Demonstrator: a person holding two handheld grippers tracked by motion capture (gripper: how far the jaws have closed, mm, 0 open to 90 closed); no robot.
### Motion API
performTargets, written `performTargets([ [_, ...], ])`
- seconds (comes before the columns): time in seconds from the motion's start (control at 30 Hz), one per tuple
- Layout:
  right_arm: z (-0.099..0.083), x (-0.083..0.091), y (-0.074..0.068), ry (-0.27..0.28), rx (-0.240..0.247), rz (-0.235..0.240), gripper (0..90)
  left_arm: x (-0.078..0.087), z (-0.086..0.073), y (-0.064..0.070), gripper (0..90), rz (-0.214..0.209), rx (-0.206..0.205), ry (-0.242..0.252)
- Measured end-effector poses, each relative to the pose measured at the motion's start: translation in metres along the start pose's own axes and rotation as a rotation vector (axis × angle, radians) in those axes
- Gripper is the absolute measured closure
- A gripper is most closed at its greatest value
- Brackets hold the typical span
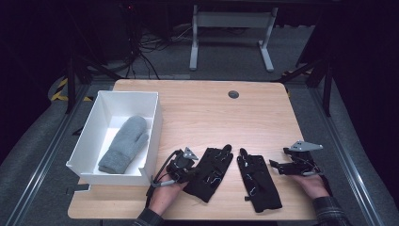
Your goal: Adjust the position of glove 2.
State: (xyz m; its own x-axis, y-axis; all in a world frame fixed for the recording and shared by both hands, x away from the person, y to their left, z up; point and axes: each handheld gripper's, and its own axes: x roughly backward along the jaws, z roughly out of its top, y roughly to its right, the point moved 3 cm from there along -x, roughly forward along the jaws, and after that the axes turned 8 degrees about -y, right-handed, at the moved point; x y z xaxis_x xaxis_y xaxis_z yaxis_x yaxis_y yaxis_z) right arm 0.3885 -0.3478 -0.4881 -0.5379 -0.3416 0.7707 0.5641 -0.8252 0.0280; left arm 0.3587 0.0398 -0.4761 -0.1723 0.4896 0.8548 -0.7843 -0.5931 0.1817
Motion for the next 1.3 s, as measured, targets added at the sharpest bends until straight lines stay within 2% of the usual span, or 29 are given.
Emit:
performTargets([
  [0.17, 0.000, 0.000, 0.000, 0.000, 0.001, 0.000, 15.9, -0.004, -0.002, 0.013, 90.0, -0.031, -0.026, -0.008],
  [0.27, 0.000, 0.000, 0.000, 0.000, 0.001, 0.000, 15.9, -0.004, -0.003, 0.016, 90.0, -0.033, -0.038, -0.002],
  [0.33, 0.000, 0.000, 0.000, 0.000, 0.001, 0.000, 15.9, -0.001, -0.002, 0.014, 87.9, -0.033, -0.033, 0.011],
  [0.47, 0.000, 0.000, 0.000, -0.001, 0.001, 0.000, 15.9, 0.006, 0.004, 0.002, 79.3, 0.005, -0.005, 0.047],
  [0.57, 0.000, 0.000, 0.000, -0.001, 0.001, 0.000, 15.9, 0.006, 0.009, -0.007, 72.5, 0.009, 0.019, 0.059],
  [0.63, 0.000, 0.000, 0.000, -0.001, 0.002, -0.001, 15.9, 0.003, 0.012, -0.011, 71.3, 0.006, 0.023, 0.056],
  [0.77, 0.000, 0.000, 0.000, -0.001, 0.001, -0.001, 15.9, -0.003, 0.014, -0.011, 69.1, 0.000, 0.031, 0.050],
  [0.97, 0.000, 0.000, 0.000, -0.001, 0.001, -0.001, 15.9, -0.012, 0.014, -0.008, 66.9, 0.023, 0.012, 0.030],
  [1.07, 0.000, 0.000, 0.000, -0.001, 0.001, -0.001, 15.9, -0.012, 0.014, -0.005, 67.8, 0.051, -0.005, 0.021],
  [1.13, 0.000, 0.000, 0.000, -0.001, 0.001, 0.000, 15.8, -0.013, 0.014, -0.003, 77.1, 0.052, -0.014, 0.023],
  [1.3, 0.000, 0.000, 0.000, -0.001, 0.001, -0.001, 15.8, -0.014, 0.014, 0.000, 84.0, 0.044, -0.008, 0.026],
])
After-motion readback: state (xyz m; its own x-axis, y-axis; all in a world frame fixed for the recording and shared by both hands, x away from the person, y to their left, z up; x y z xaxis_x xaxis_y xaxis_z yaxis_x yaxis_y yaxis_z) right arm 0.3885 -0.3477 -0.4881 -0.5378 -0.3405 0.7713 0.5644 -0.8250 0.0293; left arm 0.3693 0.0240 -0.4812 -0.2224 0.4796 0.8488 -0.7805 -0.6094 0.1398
